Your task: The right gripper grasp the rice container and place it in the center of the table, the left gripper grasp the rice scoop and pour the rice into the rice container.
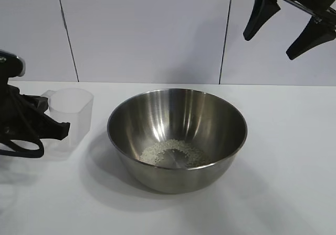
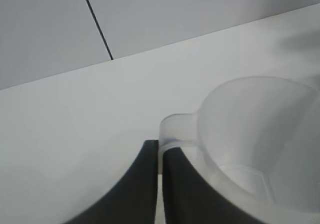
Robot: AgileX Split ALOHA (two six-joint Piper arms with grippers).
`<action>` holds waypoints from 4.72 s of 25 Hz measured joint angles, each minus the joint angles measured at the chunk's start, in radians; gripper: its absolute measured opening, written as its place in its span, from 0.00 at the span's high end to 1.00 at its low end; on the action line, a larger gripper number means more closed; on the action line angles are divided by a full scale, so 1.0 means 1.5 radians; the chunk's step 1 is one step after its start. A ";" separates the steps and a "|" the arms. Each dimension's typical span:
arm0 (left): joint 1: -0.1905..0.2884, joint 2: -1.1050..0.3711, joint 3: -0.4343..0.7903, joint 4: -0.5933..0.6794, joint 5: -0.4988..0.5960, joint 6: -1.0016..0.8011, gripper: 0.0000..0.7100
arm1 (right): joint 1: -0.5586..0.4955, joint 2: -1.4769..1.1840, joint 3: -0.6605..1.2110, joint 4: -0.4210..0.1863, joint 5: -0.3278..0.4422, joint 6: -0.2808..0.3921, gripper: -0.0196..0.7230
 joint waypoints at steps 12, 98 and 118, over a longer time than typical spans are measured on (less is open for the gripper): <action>0.011 0.048 -0.027 0.045 -0.003 -0.020 0.98 | 0.000 0.000 0.000 0.000 -0.001 0.000 0.13; 0.011 -0.128 0.074 0.075 -0.008 -0.170 0.16 | 0.000 0.000 0.000 -0.001 -0.012 -0.002 0.13; 0.059 -0.366 -0.363 0.079 1.055 -0.220 0.16 | 0.000 0.000 0.000 0.000 -0.012 -0.002 0.13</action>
